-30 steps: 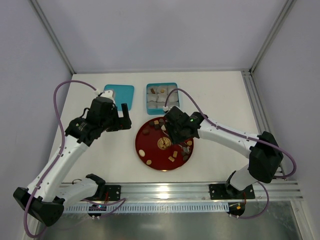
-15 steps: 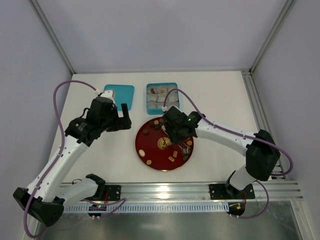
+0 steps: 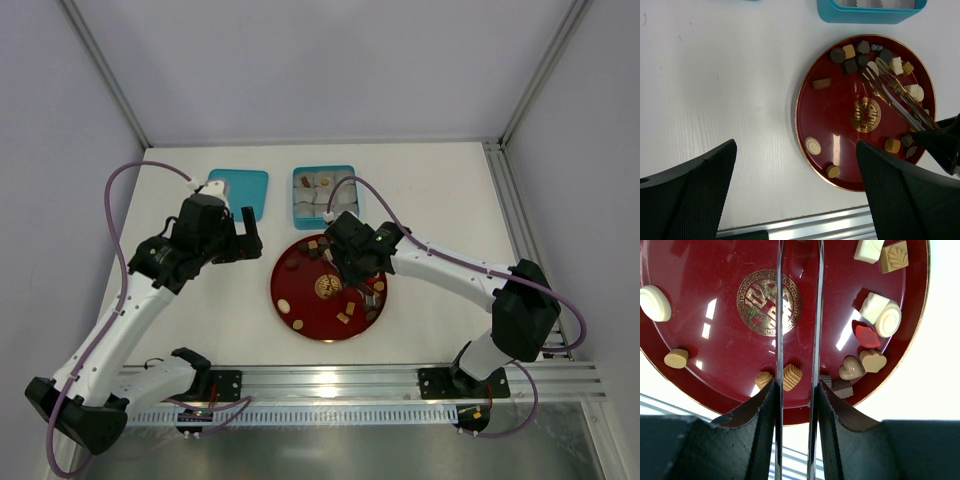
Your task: Pack the chocolate
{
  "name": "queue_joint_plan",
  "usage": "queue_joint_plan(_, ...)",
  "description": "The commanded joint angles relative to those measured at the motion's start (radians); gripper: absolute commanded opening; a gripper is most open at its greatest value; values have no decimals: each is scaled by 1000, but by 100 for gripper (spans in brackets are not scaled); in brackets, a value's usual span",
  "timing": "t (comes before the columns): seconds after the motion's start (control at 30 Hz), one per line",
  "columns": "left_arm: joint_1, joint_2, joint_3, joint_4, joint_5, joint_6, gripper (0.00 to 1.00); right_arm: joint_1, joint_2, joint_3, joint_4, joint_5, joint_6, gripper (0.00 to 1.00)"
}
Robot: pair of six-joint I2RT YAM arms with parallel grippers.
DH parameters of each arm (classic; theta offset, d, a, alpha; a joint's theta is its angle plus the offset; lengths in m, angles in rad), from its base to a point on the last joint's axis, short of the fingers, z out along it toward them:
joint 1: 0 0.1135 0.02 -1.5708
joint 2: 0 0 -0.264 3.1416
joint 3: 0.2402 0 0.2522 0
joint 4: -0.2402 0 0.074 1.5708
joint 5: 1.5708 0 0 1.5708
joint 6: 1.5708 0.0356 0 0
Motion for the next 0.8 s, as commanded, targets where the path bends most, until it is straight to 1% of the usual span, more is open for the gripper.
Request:
queue_joint_plan(0.0,5,-23,11,5,-17,-8,100,4,-44,40,-1,13,0,31)
queue_joint_plan(0.47,5,-28,-1,13,-9,-16,100,4,-130,26,-50,1,0,31)
queue_joint_plan(0.77,5,-32,-6,10,-6,-19,100,4,-143,60,-69,-7,-19,31)
